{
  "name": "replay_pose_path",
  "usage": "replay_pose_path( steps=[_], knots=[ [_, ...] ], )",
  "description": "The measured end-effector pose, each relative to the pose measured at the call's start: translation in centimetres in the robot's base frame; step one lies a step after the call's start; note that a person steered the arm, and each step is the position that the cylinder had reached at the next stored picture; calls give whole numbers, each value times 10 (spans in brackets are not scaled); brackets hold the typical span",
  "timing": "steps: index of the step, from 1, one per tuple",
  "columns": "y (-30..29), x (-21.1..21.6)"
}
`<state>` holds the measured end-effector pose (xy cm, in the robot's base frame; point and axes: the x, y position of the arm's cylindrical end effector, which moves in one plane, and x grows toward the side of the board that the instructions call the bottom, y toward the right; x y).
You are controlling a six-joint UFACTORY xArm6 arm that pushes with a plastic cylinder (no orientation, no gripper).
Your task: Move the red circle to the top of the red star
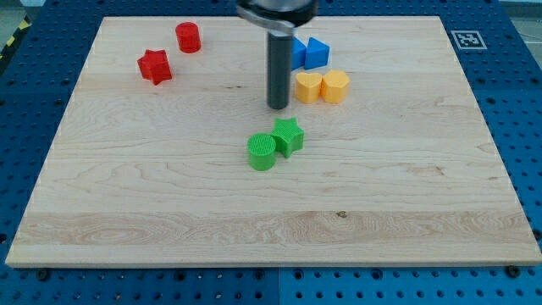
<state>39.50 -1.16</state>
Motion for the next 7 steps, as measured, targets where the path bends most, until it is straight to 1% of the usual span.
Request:
replay_pose_path(
  steps=[1, 3, 6, 7],
  knots=[
    [-24, -17],
    [-47, -79],
    [-144, -189],
    [-144, -203]
  ],
)
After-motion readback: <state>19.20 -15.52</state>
